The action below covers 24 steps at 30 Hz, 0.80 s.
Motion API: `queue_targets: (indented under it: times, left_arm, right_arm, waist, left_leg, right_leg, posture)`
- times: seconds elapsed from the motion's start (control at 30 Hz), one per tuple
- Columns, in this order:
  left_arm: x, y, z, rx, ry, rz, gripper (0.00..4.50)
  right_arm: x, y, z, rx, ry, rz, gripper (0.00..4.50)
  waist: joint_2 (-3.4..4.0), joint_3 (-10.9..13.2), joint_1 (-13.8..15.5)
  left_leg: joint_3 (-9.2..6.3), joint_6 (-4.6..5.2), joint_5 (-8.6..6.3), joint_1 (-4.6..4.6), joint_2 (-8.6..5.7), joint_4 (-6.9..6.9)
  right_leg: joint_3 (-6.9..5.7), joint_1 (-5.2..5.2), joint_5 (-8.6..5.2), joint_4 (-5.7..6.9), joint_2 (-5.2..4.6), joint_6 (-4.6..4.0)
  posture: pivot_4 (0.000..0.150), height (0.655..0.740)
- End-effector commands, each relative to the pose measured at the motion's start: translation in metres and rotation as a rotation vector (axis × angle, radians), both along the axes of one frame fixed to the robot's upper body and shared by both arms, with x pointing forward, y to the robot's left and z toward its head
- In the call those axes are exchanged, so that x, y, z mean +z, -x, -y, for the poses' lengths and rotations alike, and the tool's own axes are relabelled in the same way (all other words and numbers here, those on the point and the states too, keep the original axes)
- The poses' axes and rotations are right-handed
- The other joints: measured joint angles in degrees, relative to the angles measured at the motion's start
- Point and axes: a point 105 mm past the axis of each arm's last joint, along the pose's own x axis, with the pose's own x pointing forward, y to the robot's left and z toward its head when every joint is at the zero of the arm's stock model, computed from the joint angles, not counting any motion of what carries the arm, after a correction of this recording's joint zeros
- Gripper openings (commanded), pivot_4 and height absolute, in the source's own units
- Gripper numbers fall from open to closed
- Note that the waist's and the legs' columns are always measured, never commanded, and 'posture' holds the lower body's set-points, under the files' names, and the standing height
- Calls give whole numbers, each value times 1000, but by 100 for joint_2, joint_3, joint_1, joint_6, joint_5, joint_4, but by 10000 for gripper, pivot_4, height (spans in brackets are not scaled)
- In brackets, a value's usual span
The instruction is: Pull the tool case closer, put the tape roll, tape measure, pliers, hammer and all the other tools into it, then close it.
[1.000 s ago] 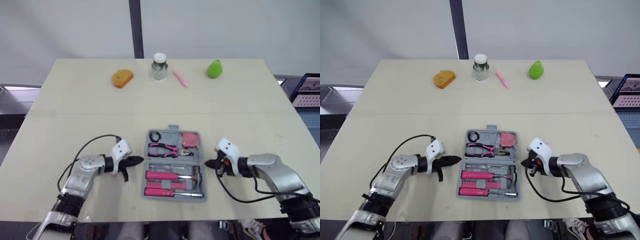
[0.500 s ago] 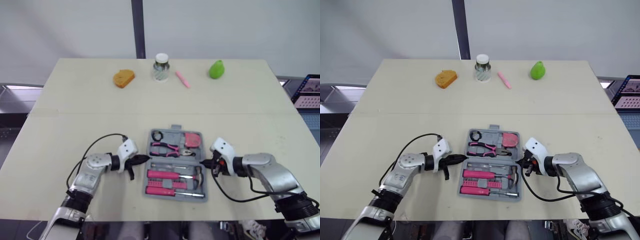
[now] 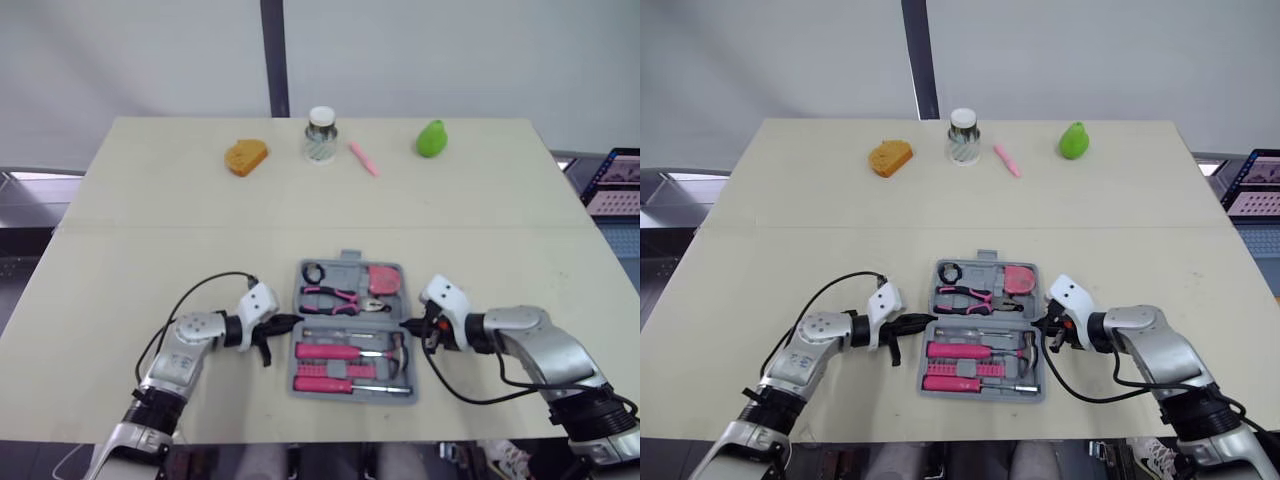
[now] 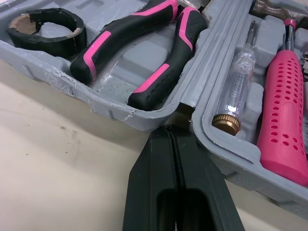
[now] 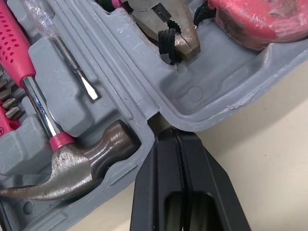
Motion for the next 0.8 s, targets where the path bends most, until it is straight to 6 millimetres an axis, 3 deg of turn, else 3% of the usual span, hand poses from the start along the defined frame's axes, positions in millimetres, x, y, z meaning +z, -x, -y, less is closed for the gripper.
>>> queue_targets:
  times: [0.03,0.8]
  left_arm:
    - [-10,15,12,-64,-6,-43,106]
    - [-13,49,8,-59,-2,-101,106]
  right_arm:
    - [13,1,-17,73,-38,49,71]
    - [11,36,-29,94,-72,-1,71]
  waist:
    - [0,0,1]
    - [1,-1,-3]
  left_leg:
    - [0,0,0,0,1,0]
    - [0,-4,-3,1,5,-8]
  right_leg:
    - [0,0,0,0,0,0]
    - [2,0,0,-10,1,0]
  posture:
    - [1500,6950]
    - [1500,6950]
